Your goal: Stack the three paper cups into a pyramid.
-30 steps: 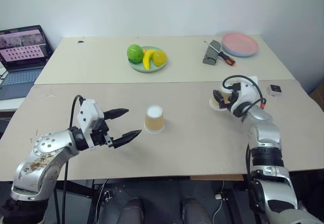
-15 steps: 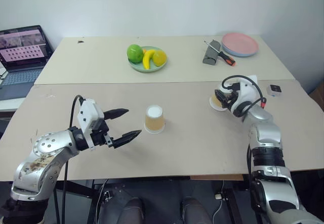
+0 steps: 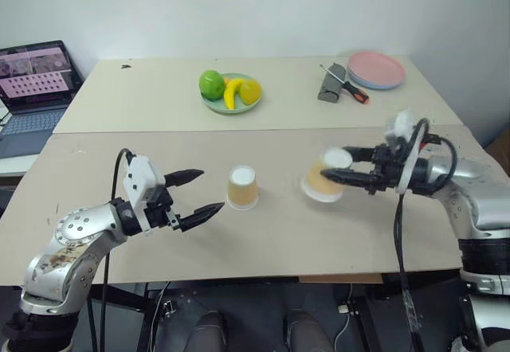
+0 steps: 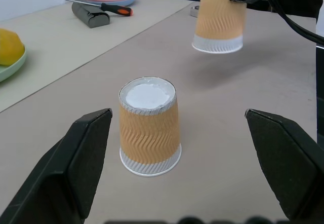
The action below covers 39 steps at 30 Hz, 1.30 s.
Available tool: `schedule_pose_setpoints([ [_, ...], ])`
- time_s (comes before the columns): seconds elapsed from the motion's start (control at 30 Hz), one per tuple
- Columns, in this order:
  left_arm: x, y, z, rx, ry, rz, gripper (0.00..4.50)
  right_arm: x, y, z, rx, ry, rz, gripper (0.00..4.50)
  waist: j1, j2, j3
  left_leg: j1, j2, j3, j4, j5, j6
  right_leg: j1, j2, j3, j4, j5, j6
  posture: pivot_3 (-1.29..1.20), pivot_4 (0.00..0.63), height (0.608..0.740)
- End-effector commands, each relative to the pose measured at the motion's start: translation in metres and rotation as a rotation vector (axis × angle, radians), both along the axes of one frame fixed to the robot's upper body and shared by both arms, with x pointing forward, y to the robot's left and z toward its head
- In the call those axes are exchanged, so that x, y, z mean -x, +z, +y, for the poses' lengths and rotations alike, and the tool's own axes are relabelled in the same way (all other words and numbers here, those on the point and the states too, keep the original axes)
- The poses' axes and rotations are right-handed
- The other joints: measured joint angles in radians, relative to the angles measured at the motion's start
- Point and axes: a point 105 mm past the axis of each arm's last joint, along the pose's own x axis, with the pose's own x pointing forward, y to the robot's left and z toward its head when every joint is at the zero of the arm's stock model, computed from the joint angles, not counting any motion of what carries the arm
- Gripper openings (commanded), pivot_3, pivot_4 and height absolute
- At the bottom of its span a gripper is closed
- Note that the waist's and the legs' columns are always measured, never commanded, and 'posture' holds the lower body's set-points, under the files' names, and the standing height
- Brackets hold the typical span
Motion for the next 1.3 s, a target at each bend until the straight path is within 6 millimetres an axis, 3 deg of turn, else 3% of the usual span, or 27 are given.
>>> schedule_pose_setpoints([
  [0.03, 0.003, 0.009, -0.006, -0.004, -0.021, -0.043, 4.5, -0.006, -0.006, 0.008, 0.023, 0.075, -0.022, 2.79, 0.002, 0.0, 0.0, 0.0, 0.0, 0.0, 0.0, 0.0, 0.0, 0.0, 0.0, 0.0, 0.0, 0.0, 0.0, 0.0, 0.15, 0.74],
  [0.3, 0.003, 0.012, -0.006, -0.002, -0.012, -0.05, 4.5, -0.032, -0.012, 0.039, 0.04, 0.135, -0.087, 2.79, 0.002, 0.0, 0.0, -0.001, 0.0, 0.0, 0.0, 0.0, 0.0, -0.002, 0.0, 0.0, 0.0, 0.0, 0.0, 0.0, 0.15, 0.74],
  [0.43, 0.003, 0.013, -0.005, -0.001, -0.003, -0.053, 4.5, -0.029, -0.008, 0.057, 0.043, 0.207, -0.118, 2.79, 0.005, 0.0, 0.0, -0.002, 0.0, -0.001, 0.0, 0.0, 0.0, -0.002, 0.0, 0.0, 0.0, 0.0, 0.0, 0.0, 0.15, 0.74],
  [0.67, 0.004, 0.013, -0.003, -0.003, 0.005, -0.051, 4.5, -0.022, -0.005, 0.071, 0.051, 0.266, -0.154, 2.79, 0.003, 0.0, 0.0, -0.001, 0.0, -0.001, 0.0, 0.0, 0.0, -0.002, 0.0, 0.0, 0.001, 0.0, 0.0, 0.0, 0.15, 0.74],
  [1.0, 0.003, 0.014, -0.004, -0.004, 0.001, -0.048, 4.5, -0.031, -0.008, 0.094, 0.039, 0.268, -0.16, 2.79, 0.002, 0.0, 0.0, -0.001, 0.0, -0.001, 0.0, 0.0, 0.0, -0.002, 0.0, 0.0, 0.001, 0.0, 0.0, 0.0, 0.15, 0.74],
  [1.3, 0.003, 0.016, -0.004, -0.003, 0.001, -0.051, 4.5, -0.034, -0.01, 0.101, 0.057, 0.286, -0.169, 2.79, 0.002, 0.0, 0.0, -0.001, 0.0, -0.001, 0.0, 0.0, 0.0, -0.002, 0.0, 0.0, 0.001, 0.0, 0.0, 0.0, 0.15, 0.74],
])
